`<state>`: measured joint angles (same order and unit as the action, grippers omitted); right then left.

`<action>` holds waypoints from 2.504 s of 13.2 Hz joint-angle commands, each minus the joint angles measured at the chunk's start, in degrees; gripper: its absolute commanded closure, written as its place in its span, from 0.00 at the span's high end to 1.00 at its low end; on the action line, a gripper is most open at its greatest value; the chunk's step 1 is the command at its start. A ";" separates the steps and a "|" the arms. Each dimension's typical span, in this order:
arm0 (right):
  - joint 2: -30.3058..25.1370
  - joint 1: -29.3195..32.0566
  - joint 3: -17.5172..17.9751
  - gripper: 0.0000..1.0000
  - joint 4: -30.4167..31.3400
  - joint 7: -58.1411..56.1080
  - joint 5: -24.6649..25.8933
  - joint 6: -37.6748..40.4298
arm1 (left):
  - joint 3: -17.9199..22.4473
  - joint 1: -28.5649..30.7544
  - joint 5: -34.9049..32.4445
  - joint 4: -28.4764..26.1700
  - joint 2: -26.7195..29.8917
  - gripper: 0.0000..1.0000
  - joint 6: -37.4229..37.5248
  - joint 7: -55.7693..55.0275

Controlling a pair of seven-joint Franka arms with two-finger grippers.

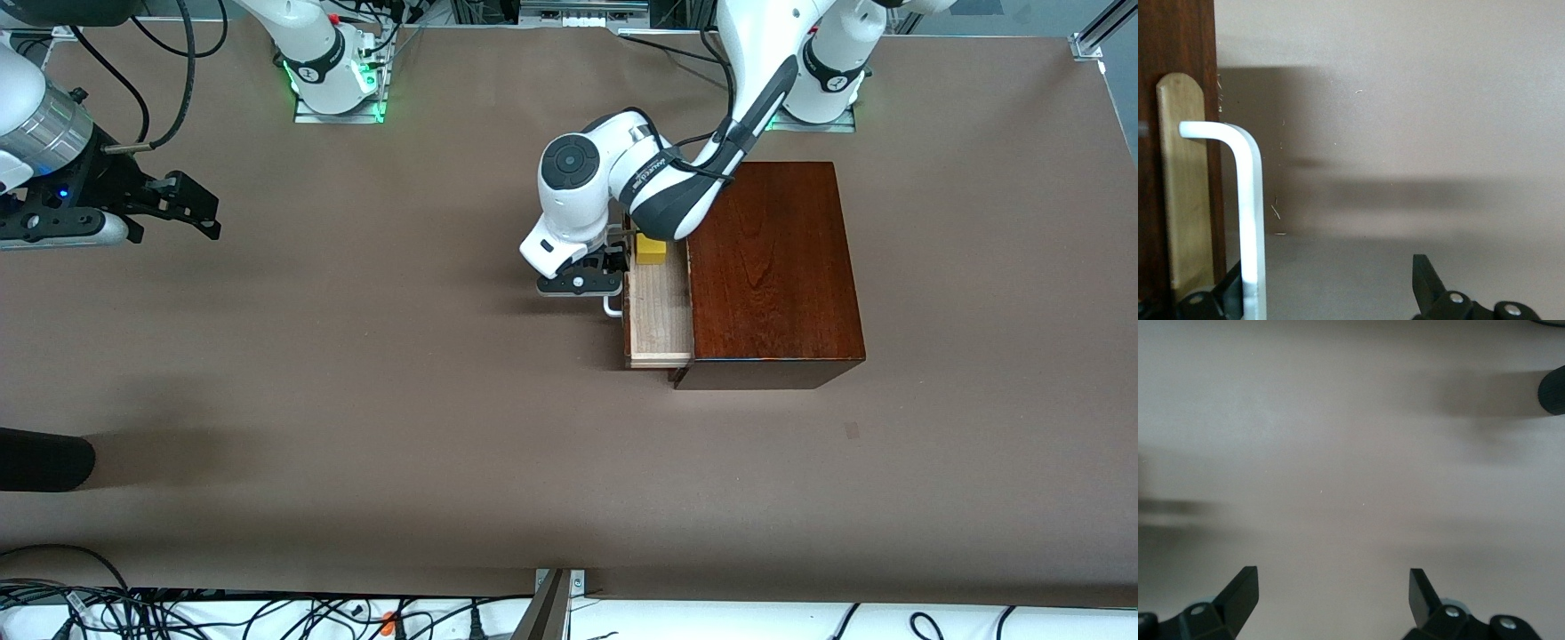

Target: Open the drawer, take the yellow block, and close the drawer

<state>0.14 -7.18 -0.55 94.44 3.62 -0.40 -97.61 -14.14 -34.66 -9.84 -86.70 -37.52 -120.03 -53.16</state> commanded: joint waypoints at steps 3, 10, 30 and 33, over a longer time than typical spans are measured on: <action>0.12 0.06 -0.15 1.00 -0.66 -0.11 0.14 0.31 | -0.80 -2.17 2.28 5.84 -4.23 1.00 -3.20 -1.78; 0.21 0.23 -0.33 1.00 -0.75 -0.02 0.22 0.23 | -0.18 -0.41 1.58 5.93 1.99 1.00 5.04 -1.16; 24.97 -33.05 2.75 1.00 -18.74 -21.19 -0.06 -3.55 | 15.64 30.52 11.33 -11.83 39.11 1.00 23.16 58.87; 30.96 -39.39 2.75 1.00 -25.78 -24.02 2.16 -5.31 | 15.64 31.23 11.24 -10.68 38.31 1.00 24.49 59.13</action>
<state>26.51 -44.03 2.96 75.99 -17.46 0.77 -103.90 1.66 -3.96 0.47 -96.25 -0.30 -95.28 4.55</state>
